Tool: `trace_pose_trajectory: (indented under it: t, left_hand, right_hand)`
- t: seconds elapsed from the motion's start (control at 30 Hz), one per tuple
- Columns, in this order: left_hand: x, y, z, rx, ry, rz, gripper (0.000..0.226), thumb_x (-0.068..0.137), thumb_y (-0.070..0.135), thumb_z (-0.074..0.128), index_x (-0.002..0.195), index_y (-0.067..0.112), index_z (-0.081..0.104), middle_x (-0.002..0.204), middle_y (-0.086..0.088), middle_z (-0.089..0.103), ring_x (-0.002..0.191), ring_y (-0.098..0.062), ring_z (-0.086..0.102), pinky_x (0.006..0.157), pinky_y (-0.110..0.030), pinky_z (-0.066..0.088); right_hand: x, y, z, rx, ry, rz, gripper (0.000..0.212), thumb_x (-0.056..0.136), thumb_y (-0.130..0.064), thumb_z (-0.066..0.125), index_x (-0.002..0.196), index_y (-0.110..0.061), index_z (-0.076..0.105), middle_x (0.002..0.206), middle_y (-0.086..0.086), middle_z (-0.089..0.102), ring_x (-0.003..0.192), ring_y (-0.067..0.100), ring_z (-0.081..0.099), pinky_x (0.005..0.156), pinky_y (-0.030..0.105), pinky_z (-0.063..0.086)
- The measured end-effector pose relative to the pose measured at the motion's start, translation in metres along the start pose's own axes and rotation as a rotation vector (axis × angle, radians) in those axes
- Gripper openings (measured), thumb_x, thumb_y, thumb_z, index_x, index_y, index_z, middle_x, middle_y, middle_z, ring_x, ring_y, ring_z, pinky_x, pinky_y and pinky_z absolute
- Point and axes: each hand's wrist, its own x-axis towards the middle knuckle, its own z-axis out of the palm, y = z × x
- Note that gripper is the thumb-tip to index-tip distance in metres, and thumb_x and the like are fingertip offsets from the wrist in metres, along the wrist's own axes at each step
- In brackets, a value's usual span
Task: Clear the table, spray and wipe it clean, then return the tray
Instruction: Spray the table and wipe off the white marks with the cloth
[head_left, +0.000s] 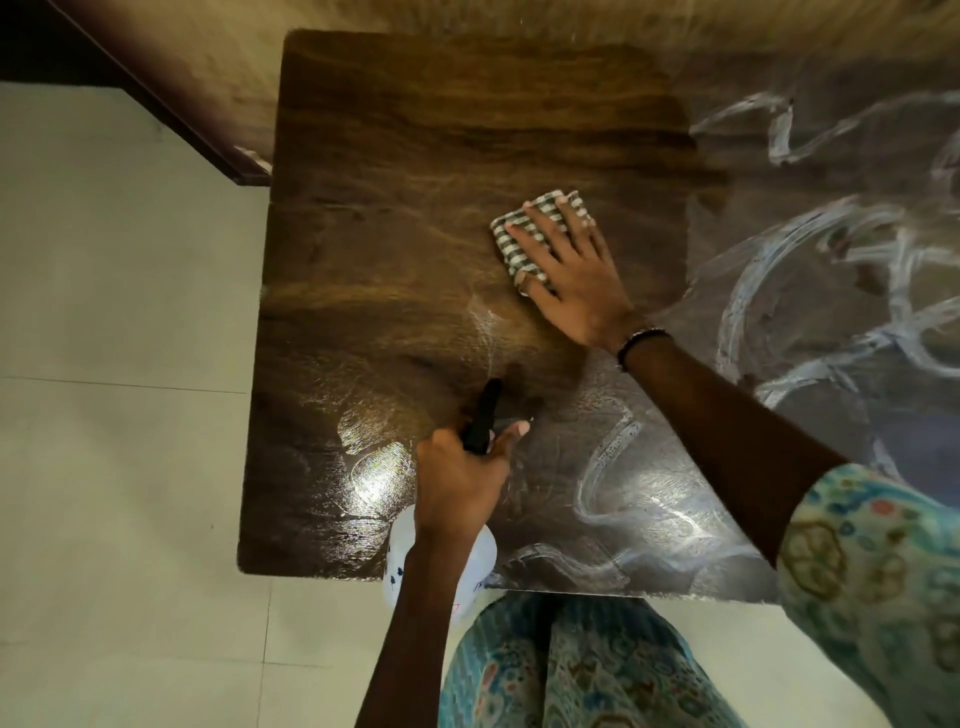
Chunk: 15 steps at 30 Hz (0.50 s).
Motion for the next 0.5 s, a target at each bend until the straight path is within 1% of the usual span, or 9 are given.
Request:
trace_pose_trajectory:
  t: [0.1, 0.17, 0.23, 0.3, 0.37, 0.43, 0.5]
  left_hand:
    - [-0.002, 0.005, -0.004, -0.03, 0.024, -0.01, 0.034, 0.07, 0.04, 0.078, 0.078, 0.008, 0.069, 0.076, -0.012, 0.071, 0.076, -0.028, 0.067, 0.071, -0.036, 0.054]
    - [-0.004, 0.007, -0.008, -0.043, 0.036, -0.005, 0.031, 0.071, 0.038, 0.077, 0.081, 0.01, 0.07, 0.078, -0.009, 0.072, 0.074, -0.023, 0.065, 0.069, -0.029, 0.049]
    - [-0.008, 0.008, -0.011, -0.026, 0.047, 0.008, 0.03, 0.072, 0.037, 0.078, 0.085, 0.011, 0.071, 0.074, -0.005, 0.07, 0.07, -0.018, 0.062, 0.066, -0.023, 0.044]
    - [-0.011, 0.007, -0.012, -0.012, 0.057, 0.02, 0.03, 0.071, 0.037, 0.079, 0.08, 0.009, 0.071, 0.068, -0.002, 0.067, 0.068, -0.02, 0.064, 0.064, -0.023, 0.044]
    - [-0.015, 0.003, -0.012, -0.014, 0.044, 0.025, 0.032, 0.071, 0.037, 0.078, 0.083, 0.009, 0.071, 0.068, -0.002, 0.067, 0.071, -0.021, 0.066, 0.067, -0.023, 0.045]
    - [-0.02, -0.001, -0.012, -0.033, 0.033, 0.021, 0.034, 0.072, 0.036, 0.077, 0.093, 0.011, 0.071, 0.07, 0.0, 0.067, 0.074, -0.018, 0.065, 0.07, -0.021, 0.043]
    - [-0.023, -0.005, -0.012, -0.041, 0.026, 0.024, 0.037, 0.072, 0.036, 0.076, 0.099, 0.011, 0.07, 0.07, 0.002, 0.067, 0.071, -0.014, 0.063, 0.065, -0.02, 0.043]
  right_hand:
    - [0.002, -0.036, 0.014, -0.028, -0.013, -0.205, 0.056, 0.095, -0.044, 0.028, 0.149, -0.027, 0.029, 0.158, 0.004, 0.024, 0.147, 0.034, 0.012, 0.118, 0.052, 0.013]
    - [-0.013, -0.052, 0.024, -0.04, -0.018, -0.332, 0.055, 0.097, -0.043, 0.031, 0.149, -0.027, 0.03, 0.158, 0.005, 0.025, 0.147, 0.034, 0.014, 0.119, 0.052, 0.012]
    - [-0.043, -0.05, 0.028, -0.064, -0.064, -0.434, 0.054, 0.098, -0.044, 0.03, 0.15, -0.027, 0.028, 0.159, 0.004, 0.023, 0.148, 0.032, 0.012, 0.12, 0.05, 0.011]
    - [-0.073, -0.025, 0.026, -0.088, -0.083, -0.492, 0.054, 0.099, -0.047, 0.03, 0.15, -0.028, 0.026, 0.158, 0.004, 0.023, 0.148, 0.029, 0.011, 0.121, 0.047, 0.009]
    - [-0.093, 0.012, 0.017, -0.076, -0.082, -0.434, 0.055, 0.099, -0.049, 0.029, 0.15, -0.03, 0.023, 0.158, 0.004, 0.023, 0.148, 0.028, 0.011, 0.12, 0.047, 0.009]
    - [-0.095, 0.045, 0.007, -0.039, -0.059, -0.266, 0.057, 0.097, -0.048, 0.03, 0.151, -0.029, 0.023, 0.159, 0.003, 0.021, 0.148, 0.028, 0.009, 0.12, 0.05, 0.012]
    - [-0.082, 0.055, 0.002, -0.005, 0.01, -0.051, 0.057, 0.096, -0.046, 0.03, 0.15, -0.028, 0.024, 0.159, 0.003, 0.021, 0.148, 0.03, 0.01, 0.118, 0.053, 0.015]
